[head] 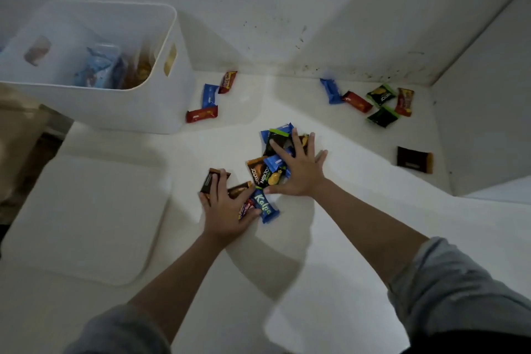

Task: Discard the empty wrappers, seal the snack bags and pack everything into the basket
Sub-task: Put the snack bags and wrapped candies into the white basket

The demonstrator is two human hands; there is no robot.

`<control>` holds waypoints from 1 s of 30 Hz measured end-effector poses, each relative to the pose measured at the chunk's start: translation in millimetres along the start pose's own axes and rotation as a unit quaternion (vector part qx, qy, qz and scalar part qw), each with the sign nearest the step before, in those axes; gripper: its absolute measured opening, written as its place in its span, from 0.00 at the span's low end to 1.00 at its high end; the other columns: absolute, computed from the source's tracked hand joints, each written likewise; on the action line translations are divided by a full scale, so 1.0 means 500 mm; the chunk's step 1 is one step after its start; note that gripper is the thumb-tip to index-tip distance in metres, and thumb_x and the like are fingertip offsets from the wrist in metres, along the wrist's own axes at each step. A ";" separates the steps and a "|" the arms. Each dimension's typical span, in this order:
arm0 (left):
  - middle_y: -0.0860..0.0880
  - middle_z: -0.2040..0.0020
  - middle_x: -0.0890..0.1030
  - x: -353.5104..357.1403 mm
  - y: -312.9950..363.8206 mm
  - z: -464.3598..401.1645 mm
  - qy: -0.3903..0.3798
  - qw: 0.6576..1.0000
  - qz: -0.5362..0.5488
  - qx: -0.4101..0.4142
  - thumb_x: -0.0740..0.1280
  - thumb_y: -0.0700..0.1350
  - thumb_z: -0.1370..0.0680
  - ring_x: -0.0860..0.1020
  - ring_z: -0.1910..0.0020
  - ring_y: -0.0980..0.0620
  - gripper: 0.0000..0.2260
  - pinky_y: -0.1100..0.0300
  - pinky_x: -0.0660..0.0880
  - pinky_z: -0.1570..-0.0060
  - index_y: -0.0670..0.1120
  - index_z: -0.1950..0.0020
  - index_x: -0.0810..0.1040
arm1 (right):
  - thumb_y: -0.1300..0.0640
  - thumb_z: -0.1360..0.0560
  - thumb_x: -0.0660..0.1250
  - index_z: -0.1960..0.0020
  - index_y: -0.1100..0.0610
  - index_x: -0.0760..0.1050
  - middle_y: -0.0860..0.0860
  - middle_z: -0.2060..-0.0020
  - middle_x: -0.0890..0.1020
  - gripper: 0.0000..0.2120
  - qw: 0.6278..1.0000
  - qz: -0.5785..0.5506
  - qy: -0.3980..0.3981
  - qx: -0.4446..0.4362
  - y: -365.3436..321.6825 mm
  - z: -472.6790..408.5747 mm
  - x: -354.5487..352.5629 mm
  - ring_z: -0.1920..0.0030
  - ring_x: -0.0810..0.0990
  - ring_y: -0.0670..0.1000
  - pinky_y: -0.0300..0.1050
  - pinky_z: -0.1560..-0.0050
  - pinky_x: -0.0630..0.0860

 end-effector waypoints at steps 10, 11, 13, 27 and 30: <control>0.47 0.50 0.78 -0.025 0.027 0.022 0.107 0.994 0.024 0.006 0.63 0.60 0.28 0.76 0.54 0.45 0.19 0.56 0.70 0.58 0.46 0.49 0.79 | 0.36 0.39 0.70 0.45 0.46 0.78 0.47 0.47 0.79 0.25 0.972 -0.066 0.226 0.020 -0.005 0.044 0.000 0.45 0.73 0.61 0.52 0.48 0.70; 0.46 0.51 0.78 -0.026 0.027 0.020 0.106 0.994 0.036 0.005 0.64 0.57 0.28 0.76 0.56 0.45 0.18 0.56 0.71 0.60 0.45 0.50 0.79 | 0.38 0.38 0.71 0.45 0.47 0.78 0.47 0.48 0.79 0.24 0.972 -0.073 0.220 0.026 -0.005 0.047 0.003 0.46 0.73 0.61 0.51 0.50 0.70; 0.43 0.51 0.77 -0.031 0.019 0.017 0.099 0.990 0.096 -0.027 0.70 0.49 0.27 0.76 0.55 0.44 0.13 0.55 0.74 0.61 0.42 0.49 0.79 | 0.43 0.36 0.72 0.43 0.48 0.77 0.48 0.48 0.79 0.23 0.976 -0.087 0.196 0.048 -0.006 0.050 0.008 0.47 0.72 0.60 0.49 0.51 0.69; 0.42 0.52 0.73 -0.223 -0.071 0.007 0.190 0.919 0.339 -0.066 0.72 0.33 0.31 0.70 0.57 0.53 0.10 0.68 0.65 0.58 0.39 0.51 0.77 | 0.53 0.35 0.72 0.63 0.50 0.75 0.51 0.64 0.82 0.05 0.890 -0.368 0.201 0.179 -0.110 0.089 -0.116 0.55 0.80 0.56 0.48 0.59 0.77; 0.40 0.52 0.74 -0.309 -0.119 -0.015 0.220 0.903 0.363 -0.062 0.73 0.35 0.31 0.71 0.56 0.51 0.11 0.68 0.63 0.57 0.40 0.50 0.77 | 0.57 0.35 0.74 0.58 0.54 0.78 0.51 0.64 0.82 0.08 0.861 -0.437 0.218 0.140 -0.213 0.076 -0.183 0.62 0.80 0.52 0.46 0.62 0.77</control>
Point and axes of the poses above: each hand's wrist, its own z-axis away from the middle knuckle, its own x-axis out of the palm, y = z × x, the point moved 6 cm from there along -z, towards the middle knuckle
